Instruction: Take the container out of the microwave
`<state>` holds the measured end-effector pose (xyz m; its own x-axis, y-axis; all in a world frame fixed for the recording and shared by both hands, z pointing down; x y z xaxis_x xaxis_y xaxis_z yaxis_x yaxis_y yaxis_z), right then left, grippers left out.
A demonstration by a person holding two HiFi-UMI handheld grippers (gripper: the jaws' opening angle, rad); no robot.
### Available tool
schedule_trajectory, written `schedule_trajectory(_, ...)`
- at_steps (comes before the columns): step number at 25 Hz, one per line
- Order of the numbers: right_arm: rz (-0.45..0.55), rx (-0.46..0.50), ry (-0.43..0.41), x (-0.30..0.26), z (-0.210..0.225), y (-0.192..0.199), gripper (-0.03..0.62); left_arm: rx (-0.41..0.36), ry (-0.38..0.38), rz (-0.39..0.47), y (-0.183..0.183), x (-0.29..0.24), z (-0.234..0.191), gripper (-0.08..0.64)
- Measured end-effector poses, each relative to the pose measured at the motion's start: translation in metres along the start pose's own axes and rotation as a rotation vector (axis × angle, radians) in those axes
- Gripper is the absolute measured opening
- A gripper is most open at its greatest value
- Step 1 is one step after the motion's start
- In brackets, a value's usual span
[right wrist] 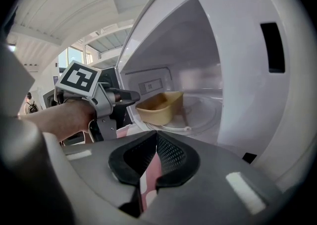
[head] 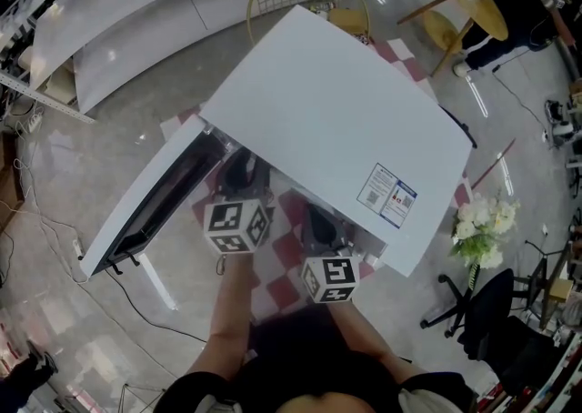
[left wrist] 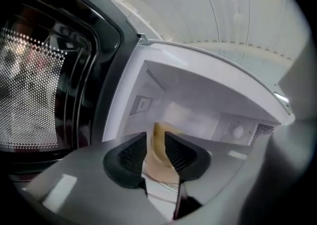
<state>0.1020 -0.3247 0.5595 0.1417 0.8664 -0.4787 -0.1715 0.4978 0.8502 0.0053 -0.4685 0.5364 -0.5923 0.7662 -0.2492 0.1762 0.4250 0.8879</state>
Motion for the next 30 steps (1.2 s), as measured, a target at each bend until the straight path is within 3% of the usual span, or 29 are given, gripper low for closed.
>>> schedule_trajectory(20, -0.01, -0.007, 0.0, -0.006, 0.003, -0.003, 0.002, -0.033, 0.002, -0.098, 0.013, -0.022, 0.0, 0.124)
schedule_trajectory(30, 0.0, -0.006, 0.015, -0.005, 0.004, -0.005, 0.002, -0.036, -0.027, -0.103, 0.015, -0.017, -0.004, 0.046)
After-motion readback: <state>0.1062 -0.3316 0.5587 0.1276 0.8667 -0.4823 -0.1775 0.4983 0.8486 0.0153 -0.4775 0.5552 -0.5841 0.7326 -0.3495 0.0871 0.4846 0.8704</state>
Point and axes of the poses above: the fingertips, and each gripper's own axes: x backward along the fingers, z to its right, y out of its underside, the point moved 3 cm from there along x, backward along the fingers
